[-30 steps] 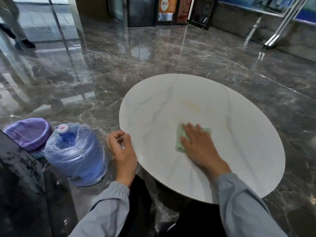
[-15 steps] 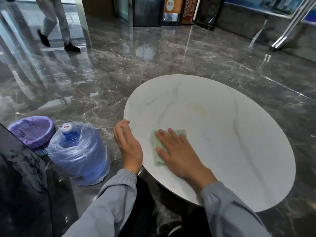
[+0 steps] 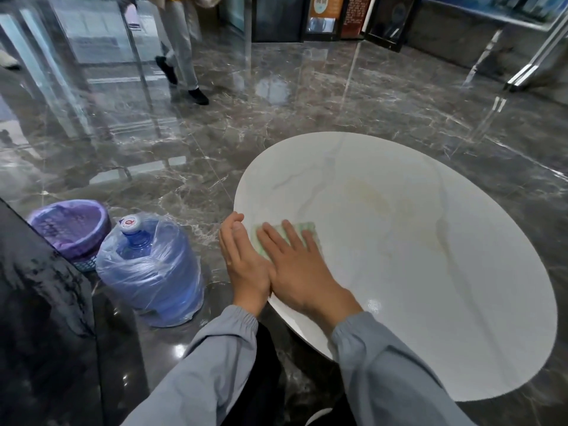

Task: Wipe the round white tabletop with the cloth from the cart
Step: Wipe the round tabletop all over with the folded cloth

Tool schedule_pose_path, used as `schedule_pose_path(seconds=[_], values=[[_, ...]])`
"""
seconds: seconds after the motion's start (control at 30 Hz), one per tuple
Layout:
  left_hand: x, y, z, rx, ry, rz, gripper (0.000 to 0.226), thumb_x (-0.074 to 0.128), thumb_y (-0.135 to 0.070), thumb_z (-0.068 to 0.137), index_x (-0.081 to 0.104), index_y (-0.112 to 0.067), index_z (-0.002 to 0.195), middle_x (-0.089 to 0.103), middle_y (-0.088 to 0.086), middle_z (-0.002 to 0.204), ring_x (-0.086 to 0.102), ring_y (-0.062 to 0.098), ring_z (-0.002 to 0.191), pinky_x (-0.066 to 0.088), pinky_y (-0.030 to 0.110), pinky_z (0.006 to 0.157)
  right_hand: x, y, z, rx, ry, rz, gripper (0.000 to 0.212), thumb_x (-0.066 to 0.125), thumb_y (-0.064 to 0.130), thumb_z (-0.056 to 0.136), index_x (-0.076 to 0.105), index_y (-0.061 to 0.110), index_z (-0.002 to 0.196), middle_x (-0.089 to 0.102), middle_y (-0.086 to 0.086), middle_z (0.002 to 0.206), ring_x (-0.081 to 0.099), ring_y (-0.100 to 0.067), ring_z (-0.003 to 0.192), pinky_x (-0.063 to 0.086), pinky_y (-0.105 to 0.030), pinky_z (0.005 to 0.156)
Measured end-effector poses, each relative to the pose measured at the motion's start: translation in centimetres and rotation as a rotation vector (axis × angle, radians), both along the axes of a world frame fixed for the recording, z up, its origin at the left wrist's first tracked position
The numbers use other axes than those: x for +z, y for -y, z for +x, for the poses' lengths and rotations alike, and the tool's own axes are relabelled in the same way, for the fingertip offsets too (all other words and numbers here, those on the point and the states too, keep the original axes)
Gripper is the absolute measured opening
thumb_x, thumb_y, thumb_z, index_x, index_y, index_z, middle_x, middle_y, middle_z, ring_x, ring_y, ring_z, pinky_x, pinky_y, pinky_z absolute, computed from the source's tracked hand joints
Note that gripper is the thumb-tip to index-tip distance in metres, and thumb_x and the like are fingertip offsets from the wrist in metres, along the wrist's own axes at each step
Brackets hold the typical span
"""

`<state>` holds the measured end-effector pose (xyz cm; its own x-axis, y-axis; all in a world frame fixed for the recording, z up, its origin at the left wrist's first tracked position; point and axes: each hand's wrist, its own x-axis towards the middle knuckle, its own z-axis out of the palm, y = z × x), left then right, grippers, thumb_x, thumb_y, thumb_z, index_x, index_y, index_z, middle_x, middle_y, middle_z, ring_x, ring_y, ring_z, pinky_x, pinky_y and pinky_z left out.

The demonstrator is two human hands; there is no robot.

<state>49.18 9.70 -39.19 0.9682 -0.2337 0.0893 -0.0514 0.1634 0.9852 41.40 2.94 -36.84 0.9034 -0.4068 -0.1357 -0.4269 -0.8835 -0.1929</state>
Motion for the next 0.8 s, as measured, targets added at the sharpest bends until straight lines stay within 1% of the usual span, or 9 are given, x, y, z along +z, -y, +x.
schedule_pose_path(seconds=[0.1,0.23,0.3,0.37,0.43,0.5,0.63,0.7,0.8], values=[[-0.1,-0.1,0.1,0.001,-0.004,0.002,0.043,0.028,-0.050,0.105,0.056,-0.028,0.129,0.059,-0.005,0.131,0.052,0.017,0.130,0.040,0.048,0.114,0.2,2.7,-0.9,-0.006,0.036,0.041,0.062,0.022,0.057,0.108,0.005,0.039,0.165,-0.002,0.019,0.172,-0.011,-0.011,0.159,-0.007,-0.040,0.127],[0.1,0.0,0.2,-0.014,-0.004,0.001,0.035,0.028,-0.056,0.101,0.054,-0.041,0.120,0.058,-0.002,0.130,0.052,0.019,0.128,0.041,0.049,0.112,0.1,10.0,-4.8,-0.311,0.011,-0.003,0.062,0.024,0.053,0.109,0.007,0.035,0.166,0.003,0.011,0.174,-0.001,-0.020,0.160,0.004,-0.044,0.127],[0.3,0.1,0.0,-0.021,0.008,-0.005,0.040,0.029,-0.055,0.102,0.056,-0.035,0.124,0.058,-0.001,0.130,0.052,0.018,0.127,0.042,0.046,0.111,0.3,12.1,-6.4,-0.474,-0.027,-0.006,0.063,0.021,0.053,0.109,0.005,0.032,0.166,0.002,0.008,0.174,-0.002,-0.023,0.160,0.003,-0.049,0.127],[0.2,0.2,-0.1,-0.021,0.034,-0.002,0.049,0.028,-0.054,0.102,0.056,-0.024,0.130,0.058,0.000,0.130,0.052,0.018,0.127,0.041,0.036,0.110,0.3,11.8,-5.5,-0.541,-0.067,0.021,0.064,0.018,0.052,0.109,0.000,0.031,0.166,-0.006,0.009,0.174,-0.009,-0.026,0.160,-0.004,-0.052,0.127],[0.1,0.3,-0.1,-0.017,0.058,0.006,0.053,0.028,-0.051,0.103,0.056,-0.017,0.133,0.057,0.001,0.131,0.050,0.017,0.128,0.038,0.019,0.106,0.4,9.3,-3.0,-0.459,-0.077,0.005,0.064,0.018,0.050,0.109,-0.002,0.029,0.166,-0.009,0.010,0.173,-0.014,-0.027,0.159,-0.007,-0.052,0.126],[0.2,0.2,-0.2,-0.015,0.068,0.015,0.050,0.028,-0.048,0.104,0.056,-0.017,0.132,0.057,-0.001,0.131,0.049,0.014,0.128,0.034,0.010,0.101,0.4,5.6,-0.3,-0.256,-0.060,-0.024,0.064,0.018,0.050,0.110,-0.002,0.029,0.166,-0.010,0.010,0.173,-0.014,-0.026,0.159,-0.008,-0.052,0.126],[0.5,0.0,-0.3,-0.021,0.014,0.006,0.039,0.028,-0.044,0.105,0.054,-0.028,0.127,0.056,-0.012,0.130,0.049,0.007,0.128,0.034,0.016,0.104,0.1,1.1,1.3,0.089,-0.025,-0.039,0.062,0.019,0.051,0.110,0.000,0.034,0.166,-0.008,0.013,0.173,-0.017,-0.017,0.158,-0.012,-0.045,0.127],[0.4,0.0,-0.3,-0.020,0.022,0.003,0.039,0.028,-0.044,0.105,0.054,-0.027,0.129,0.057,-0.008,0.131,0.049,0.010,0.130,0.037,0.022,0.106,0.2,2.5,0.3,0.081,0.004,0.019,0.061,0.023,0.055,0.109,0.004,0.039,0.165,-0.004,0.017,0.172,-0.013,-0.012,0.158,-0.009,-0.040,0.127],[0.4,0.0,-0.3,-0.022,0.023,-0.001,0.042,0.028,-0.047,0.105,0.054,-0.024,0.130,0.057,-0.004,0.131,0.050,0.017,0.130,0.040,0.030,0.107,0.0,7.9,-3.0,-0.132,0.021,0.024,0.062,0.025,0.056,0.108,0.005,0.040,0.165,0.000,0.017,0.173,-0.006,-0.014,0.160,-0.002,-0.041,0.127]])
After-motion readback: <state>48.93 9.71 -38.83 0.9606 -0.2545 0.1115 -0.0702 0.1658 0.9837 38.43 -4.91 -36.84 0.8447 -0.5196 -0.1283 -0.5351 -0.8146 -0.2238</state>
